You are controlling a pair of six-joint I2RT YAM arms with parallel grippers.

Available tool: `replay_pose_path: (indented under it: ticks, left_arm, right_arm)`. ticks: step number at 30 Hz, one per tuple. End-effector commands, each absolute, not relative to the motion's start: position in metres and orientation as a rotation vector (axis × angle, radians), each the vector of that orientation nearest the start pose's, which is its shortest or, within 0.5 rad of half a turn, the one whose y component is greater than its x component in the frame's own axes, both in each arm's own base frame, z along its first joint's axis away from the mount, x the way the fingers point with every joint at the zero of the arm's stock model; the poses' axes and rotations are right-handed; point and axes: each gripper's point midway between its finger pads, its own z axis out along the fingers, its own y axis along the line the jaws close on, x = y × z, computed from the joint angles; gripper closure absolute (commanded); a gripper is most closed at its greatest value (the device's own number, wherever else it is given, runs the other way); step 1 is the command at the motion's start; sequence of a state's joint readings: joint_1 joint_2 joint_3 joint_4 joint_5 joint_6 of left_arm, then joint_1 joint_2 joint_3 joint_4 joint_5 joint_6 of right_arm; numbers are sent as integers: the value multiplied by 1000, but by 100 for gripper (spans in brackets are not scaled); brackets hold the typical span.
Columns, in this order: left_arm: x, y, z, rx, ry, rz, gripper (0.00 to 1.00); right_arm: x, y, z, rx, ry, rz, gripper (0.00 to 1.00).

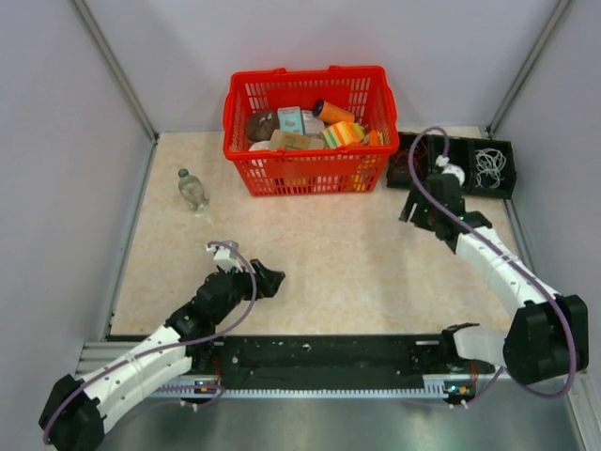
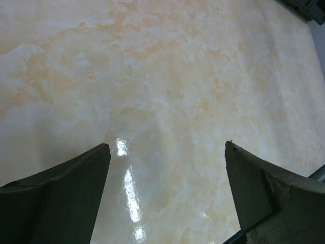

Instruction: Untangle the cables

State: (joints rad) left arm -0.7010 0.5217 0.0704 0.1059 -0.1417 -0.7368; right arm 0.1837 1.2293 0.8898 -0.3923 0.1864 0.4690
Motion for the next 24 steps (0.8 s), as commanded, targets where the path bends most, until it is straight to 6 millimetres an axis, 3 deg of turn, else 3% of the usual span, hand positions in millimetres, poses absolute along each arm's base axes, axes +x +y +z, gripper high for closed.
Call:
replay_pose_path:
  ticks: [1,4,9,12,15,17,18,20,22,24]
  left_arm:
    - [206,-179,94,-116,1952,-849,3]
    - [206,-179,92,-113,1962,-841,3]
    - [207,-179,93,-117,1961,-835,3]
    - [207,-179,96,-112,1950,-839,4]
    - [205,-180,107,-71,1922,-851,5]
    - [204,-181,129,-39,1876,-867,5]
    - [203,-181,147,-22,1832,-883,5]
    - [199,-178,195,12,1734,-912,5]
    - [193,-171,255,44,1597,-929,4]
    - [185,-162,303,69,1495,-925,4]
  right_arm:
    - [319,106,155,203,2192,253,30]
    - [301,139,168,-21,2154,296,27]
    - [271,171,177,-204,2107,433,22]
    - [258,172,184,-226,2057,496,19]
    - [246,165,211,-250,1954,522,15]
    - [236,152,246,-222,1861,522,11]
    - [229,145,263,-206,1815,528,1]
    - [215,130,306,-168,1705,538,1]
    - [198,106,343,-89,1597,537,1]
    - [185,88,369,-12,1518,544,1]
